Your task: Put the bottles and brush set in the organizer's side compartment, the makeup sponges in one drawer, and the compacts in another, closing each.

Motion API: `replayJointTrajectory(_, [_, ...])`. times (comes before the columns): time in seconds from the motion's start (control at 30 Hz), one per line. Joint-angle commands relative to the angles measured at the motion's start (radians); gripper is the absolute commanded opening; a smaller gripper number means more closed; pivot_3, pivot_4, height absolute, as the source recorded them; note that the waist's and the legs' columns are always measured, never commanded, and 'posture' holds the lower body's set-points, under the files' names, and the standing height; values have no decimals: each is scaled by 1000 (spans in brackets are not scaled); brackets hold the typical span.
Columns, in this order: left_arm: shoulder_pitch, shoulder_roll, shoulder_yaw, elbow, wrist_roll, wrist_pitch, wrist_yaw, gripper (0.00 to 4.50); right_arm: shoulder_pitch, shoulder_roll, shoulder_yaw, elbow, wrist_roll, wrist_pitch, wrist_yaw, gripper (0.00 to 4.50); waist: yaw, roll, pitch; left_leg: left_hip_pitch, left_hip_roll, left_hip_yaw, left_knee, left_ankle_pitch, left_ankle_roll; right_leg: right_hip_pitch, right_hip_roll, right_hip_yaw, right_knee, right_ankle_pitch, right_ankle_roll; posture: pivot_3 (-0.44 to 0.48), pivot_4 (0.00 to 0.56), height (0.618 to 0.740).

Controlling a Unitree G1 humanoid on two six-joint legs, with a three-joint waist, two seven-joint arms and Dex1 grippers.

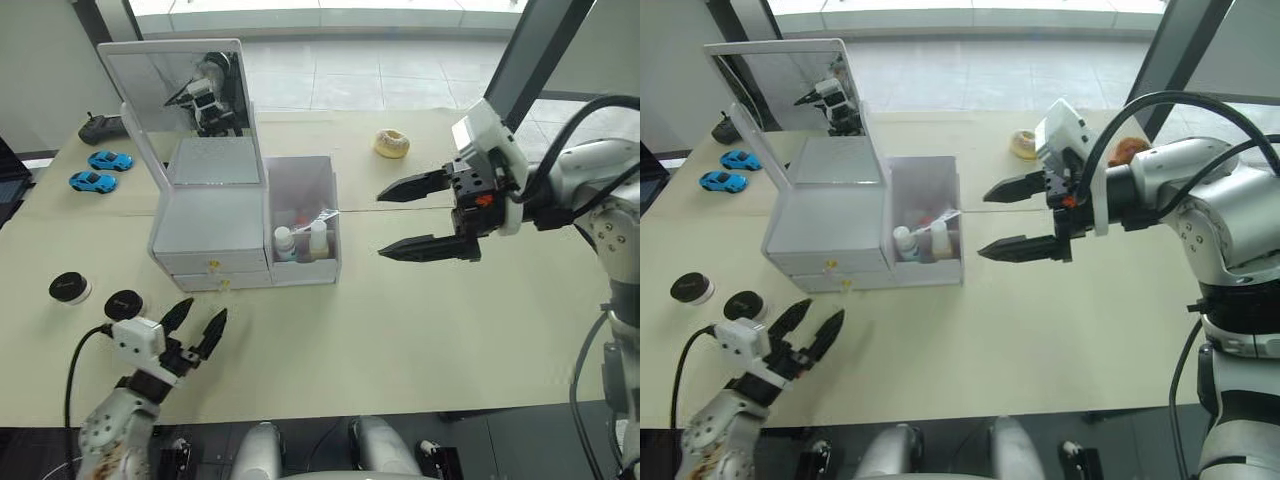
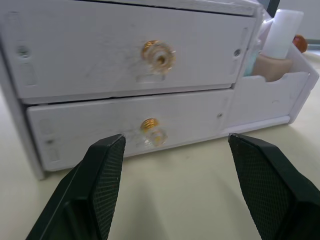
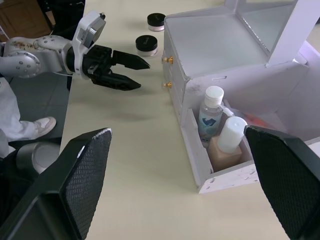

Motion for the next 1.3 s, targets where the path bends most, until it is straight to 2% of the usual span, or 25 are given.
replayJointTrajectory(0.03, [-26, -39, -59, 20, 90, -44, 96, 3542, -14, -19, -31, -28, 16, 16, -11, 4500, 1, 1, 0, 0, 0, -1, 0, 0, 0, 0, 0, 0, 0, 0, 0, 0, 150, 740])
replayJointTrajectory(0.13, [-71, -71, -78, 62, 142, -69, 175, 3542, -11, -30, -40, -35, 29, 25, -9, 4500, 3, 2, 0, -1, -1, -1, 2, 0, 0, 0, 0, 0, -1, 1, 1, 0, 150, 740])
replayJointTrajectory(0.3, [-99, -81, -79, 88, 139, -71, 220, 3542, -7, -50, -46, -37, 40, 27, -2, 4500, 2, 3, 0, -3, -1, -1, 3, 0, 0, 0, 1, 0, -1, 1, 1, 0, 150, 740])
replayJointTrajectory(0.53, [-156, -94, -115, 161, 204, -89, 299, 3542, -1, -51, -44, -42, 50, 24, -10, 4500, 4, 3, -1, -3, -2, -2, 4, 0, 0, 0, 1, -1, -1, 1, 2, 0, 150, 740])
replayJointTrajectory(0.63, [-166, -105, -121, 179, 186, -101, 303, 2957, 0, -48, -41, -46, 54, 25, -19, 4500, 4, 3, -1, -3, -2, -2, 4, 0, 0, 0, 1, 0, -1, 1, 2, 0, 150, 740])
replayJointTrajectory(0.9, [-156, -120, -132, 160, 188, -142, 331, 557, 4, -36, -49, -54, 69, 31, -39, 4500, 5, 3, -1, -4, -2, -2, 4, 0, 0, 0, 1, -1, -1, 1, 2, 0, 150, 740])
replayJointTrajectory(1.1, [-100, -118, -137, 120, 180, -155, 336, 559, 20, -9, -74, -57, 123, 39, -44, 4500, 4, 3, -1, -4, -2, -3, 5, 0, 0, 0, 2, -1, -1, 1, 2, 0, 150, 740])
replayJointTrajectory(1.3, [22, -109, -147, 25, 144, -143, 310, 559, 36, 1, -73, -66, 141, 37, -54, 4500, 2, 3, -1, -4, -1, -3, 5, 0, 0, 0, 2, -1, -1, 1, 2, 0, 150, 740])
